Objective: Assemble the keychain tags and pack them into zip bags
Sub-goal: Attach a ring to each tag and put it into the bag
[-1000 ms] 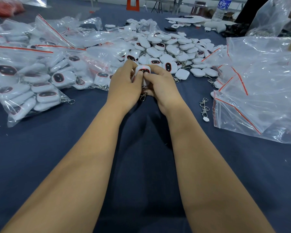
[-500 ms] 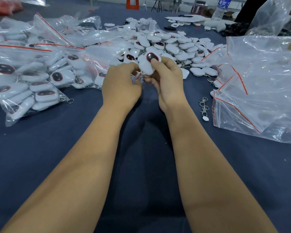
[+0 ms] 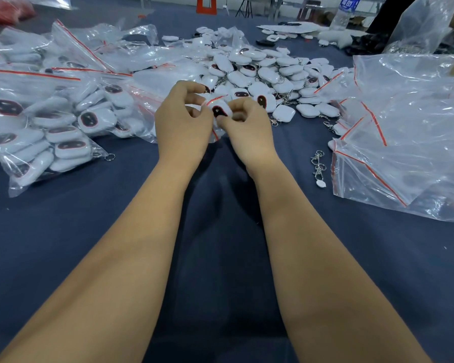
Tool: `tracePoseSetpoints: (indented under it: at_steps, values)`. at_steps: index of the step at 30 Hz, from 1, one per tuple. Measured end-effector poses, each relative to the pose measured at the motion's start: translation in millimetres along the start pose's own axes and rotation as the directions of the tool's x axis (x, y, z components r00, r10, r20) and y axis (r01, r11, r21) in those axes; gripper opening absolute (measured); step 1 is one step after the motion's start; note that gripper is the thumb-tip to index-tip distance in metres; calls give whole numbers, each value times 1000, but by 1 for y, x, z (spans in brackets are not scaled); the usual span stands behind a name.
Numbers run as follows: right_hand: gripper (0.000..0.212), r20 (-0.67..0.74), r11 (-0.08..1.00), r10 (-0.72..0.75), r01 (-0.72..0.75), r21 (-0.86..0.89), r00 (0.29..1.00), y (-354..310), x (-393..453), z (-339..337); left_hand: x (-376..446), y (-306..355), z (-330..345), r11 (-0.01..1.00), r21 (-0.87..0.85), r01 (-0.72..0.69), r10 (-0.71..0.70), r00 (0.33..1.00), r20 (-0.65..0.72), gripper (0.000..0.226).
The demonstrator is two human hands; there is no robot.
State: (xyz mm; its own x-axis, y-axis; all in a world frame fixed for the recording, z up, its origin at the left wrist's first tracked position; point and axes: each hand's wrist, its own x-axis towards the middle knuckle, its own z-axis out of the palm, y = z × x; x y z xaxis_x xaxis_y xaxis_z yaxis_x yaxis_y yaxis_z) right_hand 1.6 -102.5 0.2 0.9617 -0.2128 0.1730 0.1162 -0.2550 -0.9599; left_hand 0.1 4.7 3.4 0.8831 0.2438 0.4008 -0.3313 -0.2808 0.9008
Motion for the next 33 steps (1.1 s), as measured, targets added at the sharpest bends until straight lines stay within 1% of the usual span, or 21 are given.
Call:
tracePoseSetpoints:
  at_steps: [2, 4, 6, 7, 8, 9, 10, 11, 13, 14, 15, 17, 18, 19, 21, 22, 23, 25, 28, 30, 33]
  values:
    - [15, -2, 991, -37, 36, -128, 999, 1, 0, 2, -1, 2, 0, 1000, -18, -17, 18, 1000, 8, 31]
    - [23, -42, 978, -35, 26, -208, 999, 3, 1, 1, -2, 2, 1, 1000, -17, -21, 22, 1000, 11, 30]
    - [29, -112, 978, -15, -9, -209, 994, 3, 2, -2, -2, 1, 1, 1000, -14, -23, 24, 1000, 13, 27]
    - [27, -126, 983, 2, -24, -180, 992, 4, 4, -4, -1, 1, 1, 999, -16, -28, 28, 999, 14, 26]
    - [23, -107, 987, 7, -24, -156, 994, 4, 4, -5, -1, 1, 1, 999, -17, -35, 35, 999, 14, 25]
    - [21, -56, 988, 1, -10, -157, 998, 3, 3, -5, -1, 1, 1, 999, -17, -43, 43, 999, 12, 25]
    - [22, 12, 981, -20, 22, -190, 1000, 3, 2, -4, -1, 0, 1, 999, -15, -51, 51, 999, 10, 25]
    - [25, 89, 965, -40, 62, -254, 995, 3, 1, -3, -1, 0, 1, 998, -14, -57, 57, 998, 8, 25]
    - [28, 226, 890, -56, 152, -431, 972, 3, 0, 0, -1, -2, 1, 998, -4, -62, 62, 998, 13, 25]
    - [32, 253, 844, -60, 184, -503, 966, 3, -1, 1, -1, -2, 2, 998, 10, -62, 62, 998, 21, 26]
    - [36, 256, 826, -71, 201, -527, 964, 3, 0, 2, -2, -3, 2, 997, 33, -63, 62, 998, 34, 26]
    - [36, 206, 870, -111, 195, -453, 972, 0, -2, 1, -2, -6, 3, 992, 103, -72, 64, 995, 77, 24]
    - [35, 136, 885, -136, 183, -428, 981, -1, -2, -2, -2, -7, 4, 987, 144, -76, 61, 993, 105, 22]
    - [35, 48, 874, -163, 166, -456, 986, 0, 1, -7, -1, -8, 4, 980, 186, -76, 51, 990, 134, 20]
    - [36, -106, 771, -186, 78, -632, 977, 6, 8, -22, -1, -11, 4, 960, 269, -73, 24, 983, 182, 15]
    - [37, -159, 718, -157, 2, -697, 975, 10, 11, -30, 0, -12, 4, 950, 304, -75, 12, 979, 201, 14]
    - [41, -193, 690, -88, -80, -719, 977, 12, 12, -36, 0, -13, 4, 941, 330, -77, 3, 976, 218, 12]
    - [49, -194, 688, 59, -181, -703, 979, 14, 13, -43, 0, -14, 3, 927, 368, -76, -17, 970, 243, 16]
    - [54, -119, 616, 167, -198, -763, 979, 13, 14, -42, 1, -16, 4, 897, 433, -90, -17, 971, 237, 23]
    - [49, -122, 571, 189, -210, -793, 974, 12, 15, -41, 3, -17, 4, 881, 465, -89, -10, 979, 206, 22]
    - [36, -171, 571, 141, -222, -790, 975, 14, 14, -42, 5, -19, 3, 872, 484, -69, -16, 985, 169, 30]
